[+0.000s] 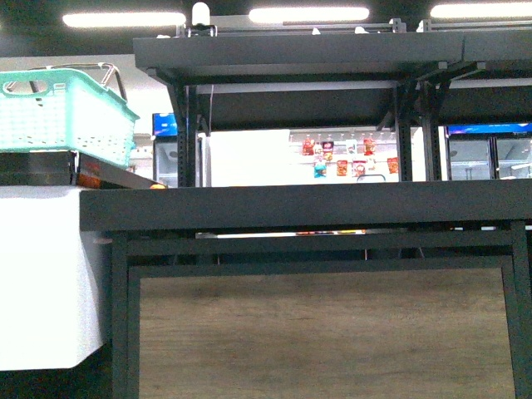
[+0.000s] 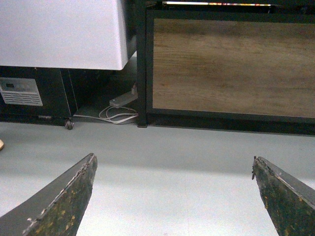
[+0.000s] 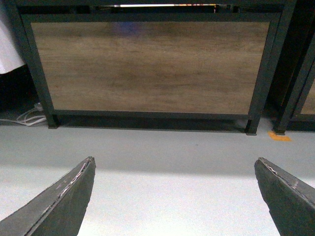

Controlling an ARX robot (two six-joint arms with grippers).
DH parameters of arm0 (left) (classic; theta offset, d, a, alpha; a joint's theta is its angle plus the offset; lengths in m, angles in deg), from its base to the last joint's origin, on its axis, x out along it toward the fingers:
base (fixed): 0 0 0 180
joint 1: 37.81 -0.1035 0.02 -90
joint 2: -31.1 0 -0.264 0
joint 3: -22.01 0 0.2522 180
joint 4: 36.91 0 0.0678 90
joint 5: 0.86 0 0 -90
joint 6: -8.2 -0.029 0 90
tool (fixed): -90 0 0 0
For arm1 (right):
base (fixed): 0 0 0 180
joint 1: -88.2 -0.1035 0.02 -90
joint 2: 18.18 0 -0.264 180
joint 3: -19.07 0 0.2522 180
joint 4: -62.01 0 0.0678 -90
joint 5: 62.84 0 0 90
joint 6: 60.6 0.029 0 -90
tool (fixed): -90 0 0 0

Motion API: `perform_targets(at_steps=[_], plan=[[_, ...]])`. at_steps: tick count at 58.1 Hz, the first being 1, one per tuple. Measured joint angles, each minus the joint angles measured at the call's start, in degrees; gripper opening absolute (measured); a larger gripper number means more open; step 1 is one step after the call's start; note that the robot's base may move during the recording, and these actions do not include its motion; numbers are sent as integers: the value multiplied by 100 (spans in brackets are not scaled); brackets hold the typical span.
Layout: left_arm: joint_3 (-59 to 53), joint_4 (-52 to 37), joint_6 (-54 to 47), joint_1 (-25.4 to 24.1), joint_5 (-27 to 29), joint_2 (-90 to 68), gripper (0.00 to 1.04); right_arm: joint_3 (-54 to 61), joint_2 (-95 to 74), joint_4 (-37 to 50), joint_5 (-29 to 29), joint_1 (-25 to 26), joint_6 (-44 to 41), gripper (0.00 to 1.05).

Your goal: Pick lemon from shelf

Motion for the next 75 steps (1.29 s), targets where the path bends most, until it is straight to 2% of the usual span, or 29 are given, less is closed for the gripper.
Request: perform_targets(at_steps=[75], plan=[[0,0,0,0,2,0,97,0,0,0,0,0,2,97]])
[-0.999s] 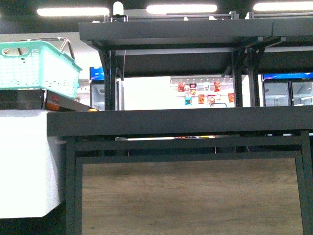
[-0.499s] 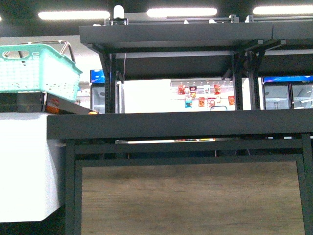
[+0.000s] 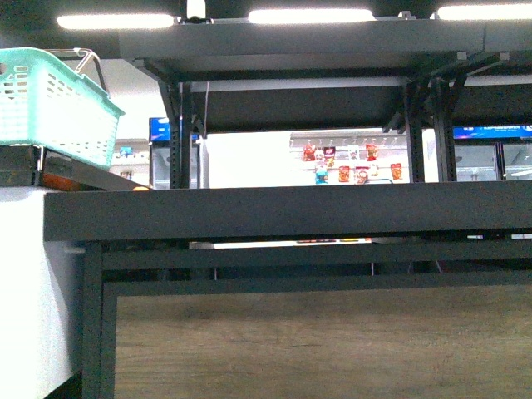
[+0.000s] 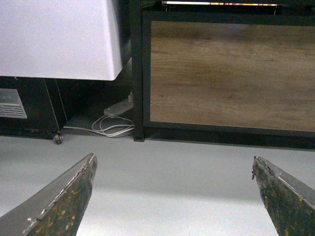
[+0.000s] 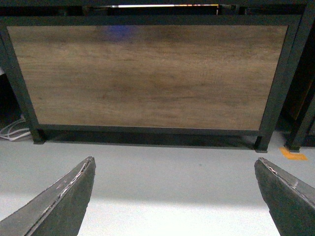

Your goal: Pick lemon from shelf

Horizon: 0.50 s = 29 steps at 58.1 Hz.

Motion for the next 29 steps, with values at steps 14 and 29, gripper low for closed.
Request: perform_targets(at_steps=[14,29], plan=[[0,0,0,0,-2,0,97,0,0,0,0,0,-2,97],[0,0,0,0,0,0,97,0,2,0,-2,-2,0,97]])
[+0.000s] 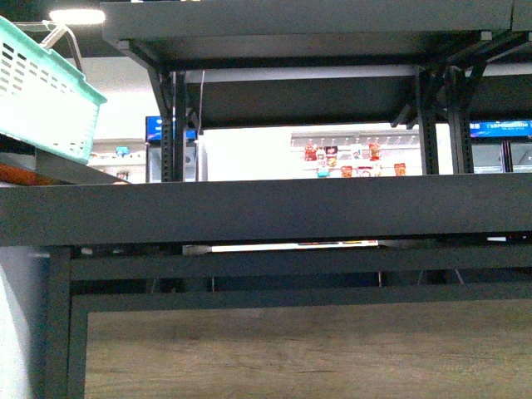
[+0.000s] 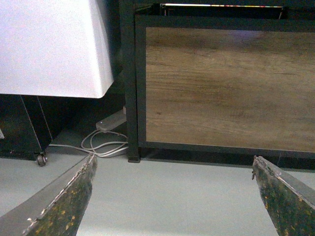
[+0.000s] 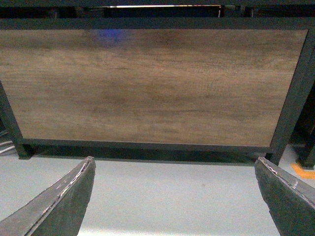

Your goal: Pick lemon from shelf

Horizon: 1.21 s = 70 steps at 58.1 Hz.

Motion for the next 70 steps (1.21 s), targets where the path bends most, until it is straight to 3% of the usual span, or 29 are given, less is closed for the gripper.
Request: perform_targets(at_steps=[70], plan=[[0,0,0,0,-2,0,97,0,0,0,0,0,0,97]])
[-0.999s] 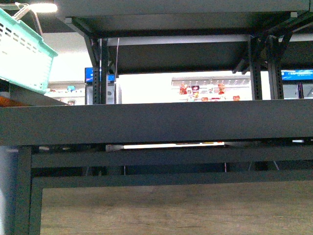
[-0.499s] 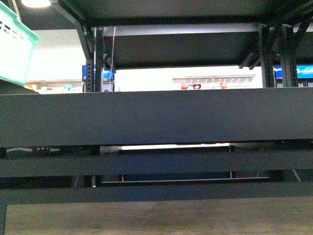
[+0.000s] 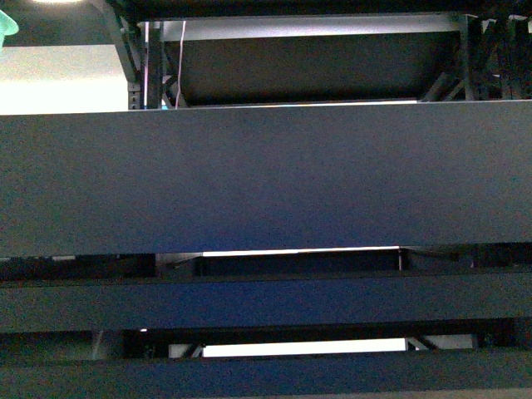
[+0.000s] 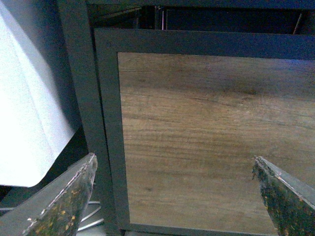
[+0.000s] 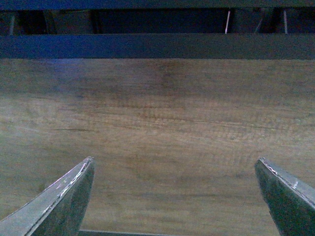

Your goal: Pick lemon from shelf

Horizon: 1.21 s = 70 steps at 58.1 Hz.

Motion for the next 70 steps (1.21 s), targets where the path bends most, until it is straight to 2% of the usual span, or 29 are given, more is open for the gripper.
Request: perform_targets(at_steps=[70], plan=[[0,0,0,0,2,-7,97,0,-4,0,2,2,0,97]])
